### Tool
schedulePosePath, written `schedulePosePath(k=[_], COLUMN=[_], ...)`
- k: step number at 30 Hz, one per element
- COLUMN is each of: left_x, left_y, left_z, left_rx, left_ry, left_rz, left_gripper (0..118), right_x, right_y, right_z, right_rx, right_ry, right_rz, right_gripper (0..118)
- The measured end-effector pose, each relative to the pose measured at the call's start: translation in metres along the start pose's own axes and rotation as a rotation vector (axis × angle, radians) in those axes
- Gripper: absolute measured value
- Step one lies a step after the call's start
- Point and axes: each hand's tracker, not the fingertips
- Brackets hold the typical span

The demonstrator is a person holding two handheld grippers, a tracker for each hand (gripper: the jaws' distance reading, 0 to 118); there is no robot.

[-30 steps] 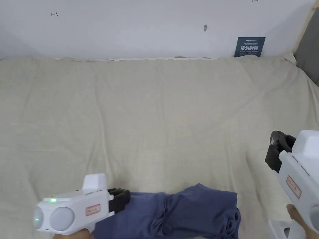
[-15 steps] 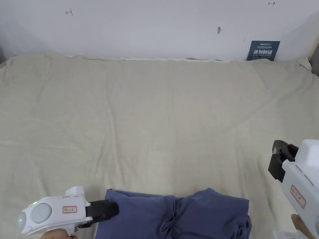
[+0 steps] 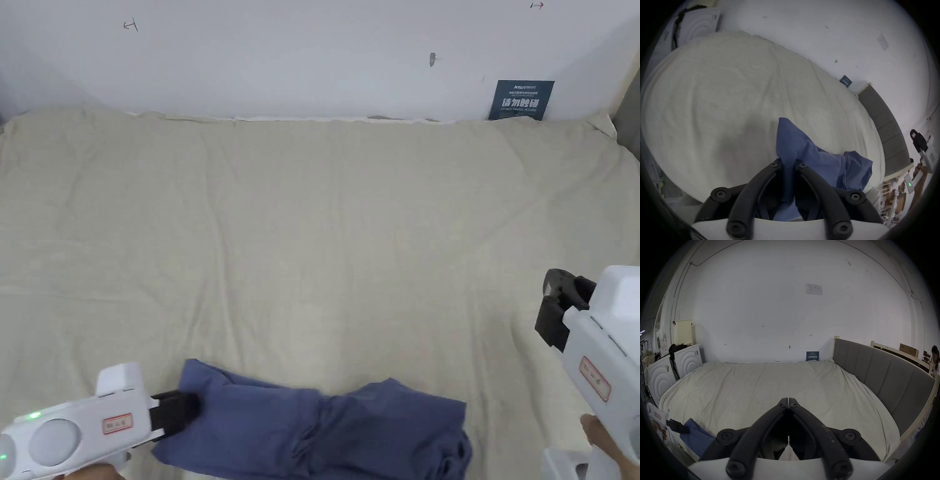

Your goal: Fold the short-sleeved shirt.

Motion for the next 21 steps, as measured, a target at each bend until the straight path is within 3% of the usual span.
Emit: schedulePosePath(k=[3,7,13,21], left_x=[-0.011,0.012,0.081,0.199], left_y=[0.009,0.008,0.007,-0.030], left_z=[0.024,0.053,0.050,-0.018], left_rx=[-0.005,0.070,0.100,-0.090], left_ry=[0.159,0.220,0.090,-0.083], left_rz=[-0.026,-0.154,-0.267,-0.476], left_gripper=[14,14,14,14], right_x=[-0.002,-0.006,-0.011,0.005], right_y=[0.001,0.001,-0.001,-0.006], right_z=[0.000,0.001,0.002,0.011], right_rx=[0.010,0.017,0.017,0.025], right_ry=[0.015,0.034,0.056,0.033], right_rz=[0.008,0.004,0.000,-0.026], right_gripper=[2,2,2,2])
